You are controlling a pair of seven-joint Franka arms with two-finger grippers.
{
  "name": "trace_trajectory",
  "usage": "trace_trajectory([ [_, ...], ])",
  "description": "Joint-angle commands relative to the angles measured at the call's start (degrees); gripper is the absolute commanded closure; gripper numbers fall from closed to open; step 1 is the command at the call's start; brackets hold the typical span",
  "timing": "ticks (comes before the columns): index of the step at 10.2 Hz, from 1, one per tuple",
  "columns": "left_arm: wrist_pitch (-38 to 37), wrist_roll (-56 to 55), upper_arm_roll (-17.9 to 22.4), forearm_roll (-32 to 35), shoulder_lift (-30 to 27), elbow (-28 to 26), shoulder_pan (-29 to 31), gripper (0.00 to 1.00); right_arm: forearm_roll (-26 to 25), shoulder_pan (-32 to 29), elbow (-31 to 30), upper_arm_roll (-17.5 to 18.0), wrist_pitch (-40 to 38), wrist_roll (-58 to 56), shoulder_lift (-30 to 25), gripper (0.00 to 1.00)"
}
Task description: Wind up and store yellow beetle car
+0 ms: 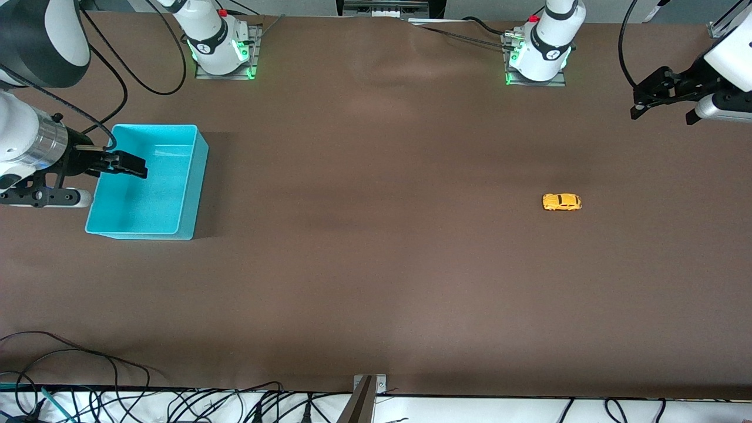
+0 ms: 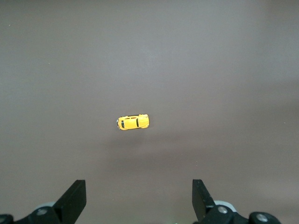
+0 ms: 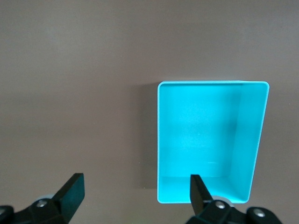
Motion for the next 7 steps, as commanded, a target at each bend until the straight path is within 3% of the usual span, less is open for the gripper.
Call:
trace_trajectory([
  [1,-1.82,-0.6,0.67,-1.48,1.01,2.22,-0.53,0.0,0.82,-0.17,1.24,0.18,-0.73,0.97,0.4,0.0],
  [7,-3.04,-0.95,1.02,-1.22,1.1,1.69,0.08,0.0,0.82,-0.25,1.24,0.1,-0.91,0.97,0.4,0.0],
])
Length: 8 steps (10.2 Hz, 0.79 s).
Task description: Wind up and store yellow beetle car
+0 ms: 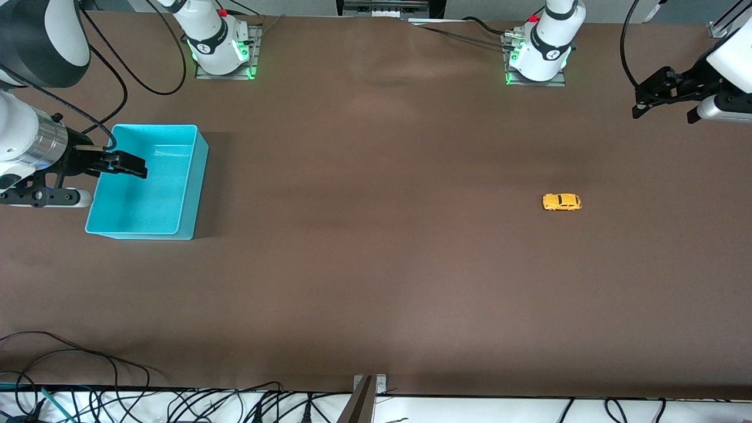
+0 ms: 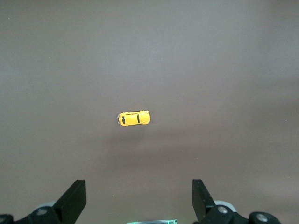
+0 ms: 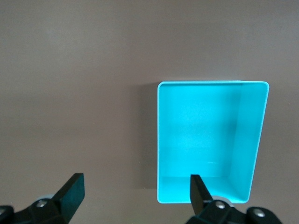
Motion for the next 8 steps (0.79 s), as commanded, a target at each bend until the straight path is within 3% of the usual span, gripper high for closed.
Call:
trace_trajectory([
  [1,-2.11,-2.15,0.47,-1.22,0.92,1.75,0.26,0.0,0.82,-0.16,1.24,0.11,-0.99,0.96,0.4,0.0],
  [8,-3.52,-4.8,0.38,-1.04,1.0,1.75,0.26,0.0,0.82,-0.16,1.24,0.2,-1.08,0.96,0.31,0.0],
])
